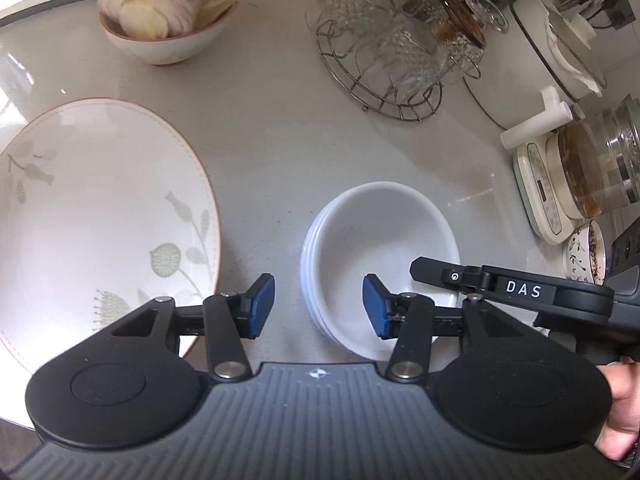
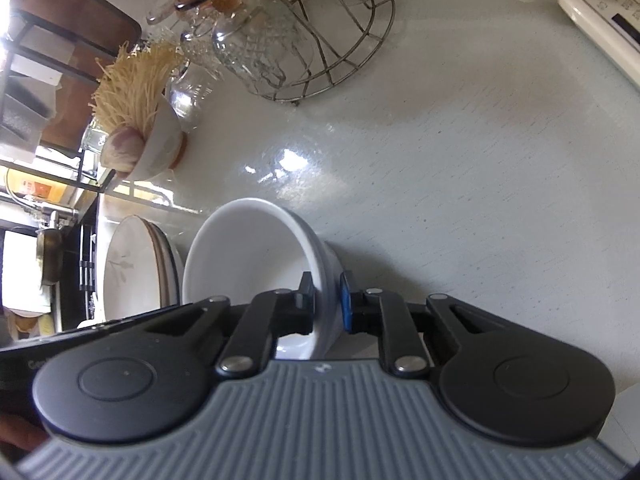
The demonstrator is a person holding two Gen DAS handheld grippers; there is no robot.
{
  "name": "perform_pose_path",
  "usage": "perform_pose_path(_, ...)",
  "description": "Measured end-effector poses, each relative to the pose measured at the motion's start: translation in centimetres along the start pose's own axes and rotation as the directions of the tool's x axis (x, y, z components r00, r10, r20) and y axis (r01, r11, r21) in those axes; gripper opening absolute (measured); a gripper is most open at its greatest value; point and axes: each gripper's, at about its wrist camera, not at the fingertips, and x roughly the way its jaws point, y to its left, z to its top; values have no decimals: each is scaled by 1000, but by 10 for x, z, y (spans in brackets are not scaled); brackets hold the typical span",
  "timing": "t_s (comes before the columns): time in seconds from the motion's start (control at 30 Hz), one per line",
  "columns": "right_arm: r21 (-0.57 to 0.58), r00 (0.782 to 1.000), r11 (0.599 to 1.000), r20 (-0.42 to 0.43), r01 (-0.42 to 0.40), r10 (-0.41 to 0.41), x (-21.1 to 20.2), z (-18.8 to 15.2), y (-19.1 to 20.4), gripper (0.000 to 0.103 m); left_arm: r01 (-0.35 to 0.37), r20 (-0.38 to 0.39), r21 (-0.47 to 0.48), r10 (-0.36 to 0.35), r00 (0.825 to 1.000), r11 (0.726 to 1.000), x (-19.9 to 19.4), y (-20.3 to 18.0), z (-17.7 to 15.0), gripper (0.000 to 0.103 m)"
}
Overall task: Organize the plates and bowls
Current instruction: 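Move both open tools down onto the rim of the nested bowl stack and close them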
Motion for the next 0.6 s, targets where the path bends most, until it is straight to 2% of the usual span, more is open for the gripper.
perform_pose_path(0.43,-20,1000,999,8,29,-29,-13,3,-15,15,19,-54,14,-19,998,1000,30,-29,6,55)
perform_pose_path(0.6,-31,999,999,1,34,-34,-15,3,-20,14,14,-76,-8,-14,997,1000,43,-33,6,54)
